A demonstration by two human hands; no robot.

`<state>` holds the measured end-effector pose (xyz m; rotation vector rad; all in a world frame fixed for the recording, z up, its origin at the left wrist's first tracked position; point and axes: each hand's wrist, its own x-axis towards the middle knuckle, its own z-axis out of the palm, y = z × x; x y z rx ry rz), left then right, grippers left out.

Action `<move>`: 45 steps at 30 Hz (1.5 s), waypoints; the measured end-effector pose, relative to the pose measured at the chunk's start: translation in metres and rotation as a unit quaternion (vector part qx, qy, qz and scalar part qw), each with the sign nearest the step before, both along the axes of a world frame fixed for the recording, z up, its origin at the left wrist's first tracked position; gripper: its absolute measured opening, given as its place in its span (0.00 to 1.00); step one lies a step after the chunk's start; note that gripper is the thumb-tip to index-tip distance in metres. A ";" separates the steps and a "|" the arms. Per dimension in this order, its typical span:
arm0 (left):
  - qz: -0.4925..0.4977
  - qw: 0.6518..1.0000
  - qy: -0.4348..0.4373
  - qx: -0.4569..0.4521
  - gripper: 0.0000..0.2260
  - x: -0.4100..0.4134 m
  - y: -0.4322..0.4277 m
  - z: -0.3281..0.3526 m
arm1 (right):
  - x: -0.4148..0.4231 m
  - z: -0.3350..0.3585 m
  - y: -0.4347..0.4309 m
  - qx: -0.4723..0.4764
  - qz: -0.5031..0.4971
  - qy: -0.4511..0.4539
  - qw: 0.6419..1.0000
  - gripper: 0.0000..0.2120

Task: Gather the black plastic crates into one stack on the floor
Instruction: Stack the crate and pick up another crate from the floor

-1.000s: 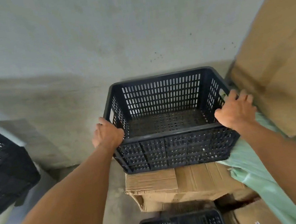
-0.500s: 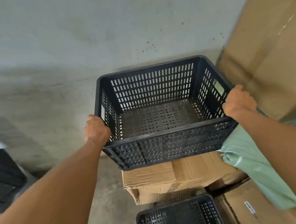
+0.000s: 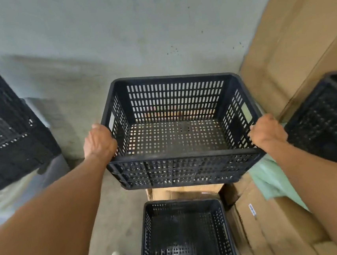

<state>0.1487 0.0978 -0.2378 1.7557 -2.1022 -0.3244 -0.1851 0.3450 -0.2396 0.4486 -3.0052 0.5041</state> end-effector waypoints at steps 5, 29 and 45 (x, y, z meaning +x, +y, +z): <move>0.019 1.000 0.001 -0.007 0.09 0.036 0.074 0.003 | 0.034 0.012 0.072 0.026 0.005 -0.012 1.000 0.21; 0.014 0.994 0.002 0.113 0.10 0.217 0.275 -0.112 | 0.221 -0.129 0.275 0.086 0.031 -0.108 0.990 0.10; -0.046 0.986 -0.066 0.147 0.40 0.125 0.196 -0.306 | 0.129 -0.323 0.199 0.110 0.055 -0.081 0.989 0.11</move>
